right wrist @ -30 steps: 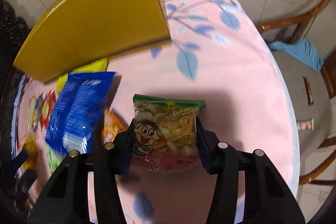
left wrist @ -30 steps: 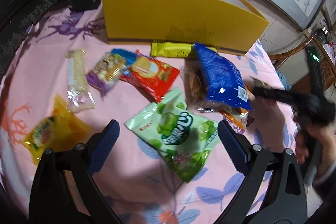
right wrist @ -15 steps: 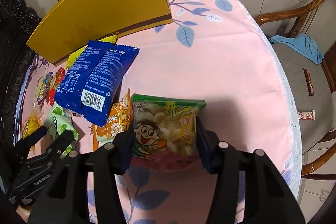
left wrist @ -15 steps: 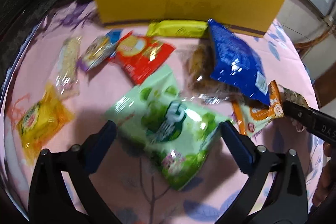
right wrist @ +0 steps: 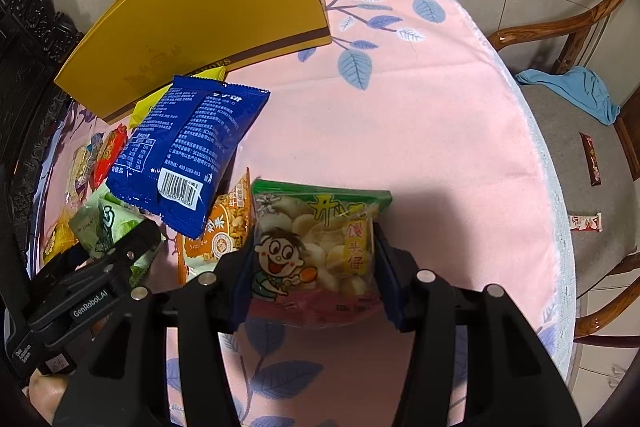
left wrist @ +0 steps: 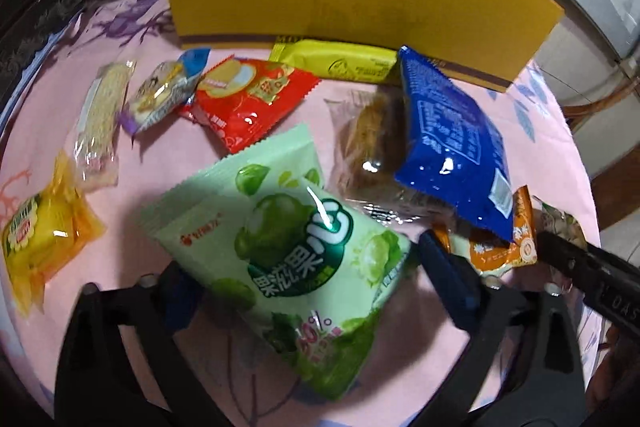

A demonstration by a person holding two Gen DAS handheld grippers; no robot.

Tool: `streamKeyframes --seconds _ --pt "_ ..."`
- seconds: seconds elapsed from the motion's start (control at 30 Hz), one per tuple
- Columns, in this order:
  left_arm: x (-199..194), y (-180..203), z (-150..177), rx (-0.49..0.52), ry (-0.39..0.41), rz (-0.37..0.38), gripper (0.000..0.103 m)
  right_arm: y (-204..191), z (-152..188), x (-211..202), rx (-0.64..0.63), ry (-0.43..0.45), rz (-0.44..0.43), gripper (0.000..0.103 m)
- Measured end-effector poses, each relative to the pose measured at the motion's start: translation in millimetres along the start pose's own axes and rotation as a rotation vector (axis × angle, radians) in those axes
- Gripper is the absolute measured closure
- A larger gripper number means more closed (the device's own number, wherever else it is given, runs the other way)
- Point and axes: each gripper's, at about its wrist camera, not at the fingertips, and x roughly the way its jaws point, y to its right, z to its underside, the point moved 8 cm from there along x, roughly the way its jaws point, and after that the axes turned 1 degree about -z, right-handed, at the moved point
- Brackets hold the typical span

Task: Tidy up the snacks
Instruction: 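Grasp the green apple-chip bag with the left gripper while the right gripper holds the puff bag, then carry the apple-chip bag and cartoon puff bag into the yellow box and release both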

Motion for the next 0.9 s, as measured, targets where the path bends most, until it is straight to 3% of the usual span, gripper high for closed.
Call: streamKeyframes --seconds 0.1,0.2,0.5,0.77,0.83,0.9 --pt "-6 0 2 0.037 0.016 0.026 0.041 -1 1 0 -0.004 0.004 0.008 0.050" --pt "-9 -6 0 0.038 0.016 0.072 0.055 -2 1 1 -0.010 0.004 0.018 0.050" --pt "-29 -2 -1 0.052 0.033 0.132 0.076 -3 5 -7 -0.019 0.016 -0.001 0.052" --pt "-39 -3 16 0.074 0.013 0.185 0.077 -3 22 -14 -0.102 -0.006 0.039 0.052" --pt "-31 -6 19 0.045 -0.013 0.200 0.069 0 26 -10 -0.086 -0.026 0.034 0.051" --pt "-23 -9 21 0.000 -0.032 0.216 0.055 0 26 -10 -0.084 -0.023 0.034 0.051"
